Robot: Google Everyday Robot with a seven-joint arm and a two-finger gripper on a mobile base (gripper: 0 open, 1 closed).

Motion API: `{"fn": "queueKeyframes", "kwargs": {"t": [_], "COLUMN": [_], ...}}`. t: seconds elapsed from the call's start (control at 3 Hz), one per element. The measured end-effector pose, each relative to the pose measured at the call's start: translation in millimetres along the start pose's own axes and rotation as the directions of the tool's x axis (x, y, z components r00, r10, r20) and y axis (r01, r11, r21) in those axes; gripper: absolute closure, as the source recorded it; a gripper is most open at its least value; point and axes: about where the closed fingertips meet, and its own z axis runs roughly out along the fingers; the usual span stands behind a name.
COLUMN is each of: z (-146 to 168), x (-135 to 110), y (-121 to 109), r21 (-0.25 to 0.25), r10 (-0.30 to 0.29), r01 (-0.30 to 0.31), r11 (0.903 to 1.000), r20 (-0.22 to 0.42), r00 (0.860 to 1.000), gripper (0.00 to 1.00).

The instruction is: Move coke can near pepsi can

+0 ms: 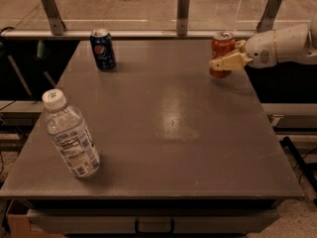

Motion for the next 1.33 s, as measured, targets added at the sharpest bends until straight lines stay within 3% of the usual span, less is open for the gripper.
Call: {"fn": "queueKeyframes", "kwargs": {"t": [0.33,1.0,1.33], "z": [30,122,174], "x": [-30,-110,-136], "y": [18,63,79], "r21": [-0.035,-0.083,-0.101], "r10": [-0.023,-0.052,-0.045], "r01": [0.025,0.063,0.063], "r11": [0.9991,0.9945,0.9929], "r20": [0.064,0.128,0.173], "r00": [0.998,0.990,0.984], "gripper": [1.00,1.00,1.00]}}
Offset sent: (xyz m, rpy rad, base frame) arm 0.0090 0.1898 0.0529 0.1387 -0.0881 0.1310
